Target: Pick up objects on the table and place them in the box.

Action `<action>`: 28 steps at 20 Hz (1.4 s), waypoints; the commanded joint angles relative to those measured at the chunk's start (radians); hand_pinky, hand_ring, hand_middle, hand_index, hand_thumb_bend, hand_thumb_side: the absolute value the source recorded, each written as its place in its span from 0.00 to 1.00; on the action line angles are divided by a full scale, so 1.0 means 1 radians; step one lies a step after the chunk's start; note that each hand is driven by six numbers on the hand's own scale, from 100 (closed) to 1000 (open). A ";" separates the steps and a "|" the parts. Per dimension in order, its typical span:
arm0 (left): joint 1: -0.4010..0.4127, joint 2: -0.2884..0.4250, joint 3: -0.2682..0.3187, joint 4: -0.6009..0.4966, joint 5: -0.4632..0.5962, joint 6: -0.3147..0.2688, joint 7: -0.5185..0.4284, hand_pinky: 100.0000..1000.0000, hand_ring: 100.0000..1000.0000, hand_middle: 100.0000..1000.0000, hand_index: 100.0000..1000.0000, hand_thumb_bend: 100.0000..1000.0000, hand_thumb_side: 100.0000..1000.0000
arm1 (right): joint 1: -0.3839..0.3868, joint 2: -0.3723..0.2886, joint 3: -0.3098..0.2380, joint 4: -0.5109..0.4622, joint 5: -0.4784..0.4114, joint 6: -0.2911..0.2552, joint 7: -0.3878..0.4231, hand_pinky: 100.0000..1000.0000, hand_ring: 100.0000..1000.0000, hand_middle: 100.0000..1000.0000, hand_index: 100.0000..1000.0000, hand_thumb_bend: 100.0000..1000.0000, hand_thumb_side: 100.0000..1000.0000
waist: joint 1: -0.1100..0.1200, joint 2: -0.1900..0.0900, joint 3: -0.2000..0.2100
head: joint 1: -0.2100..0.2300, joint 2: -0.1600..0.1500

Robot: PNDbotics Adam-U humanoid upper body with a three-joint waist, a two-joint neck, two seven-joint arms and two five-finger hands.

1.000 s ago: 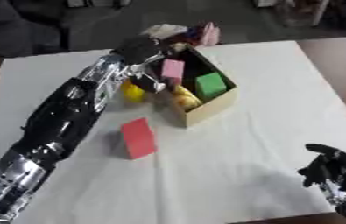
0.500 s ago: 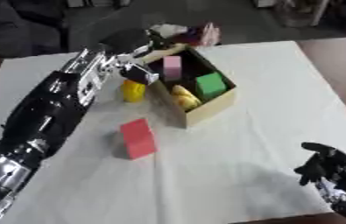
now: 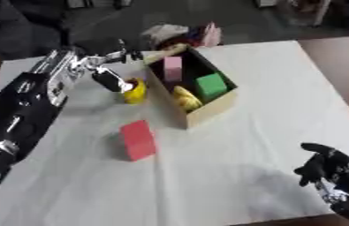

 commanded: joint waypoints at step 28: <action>0.020 0.012 0.006 -0.040 -0.029 0.033 0.273 0.54 0.34 0.33 0.54 0.00 0.19 | -0.011 -0.009 -0.004 -0.013 0.001 -0.002 -0.004 0.67 0.41 0.43 0.84 0.00 0.29 | -0.001 -0.009 -0.009 | -0.014 -0.014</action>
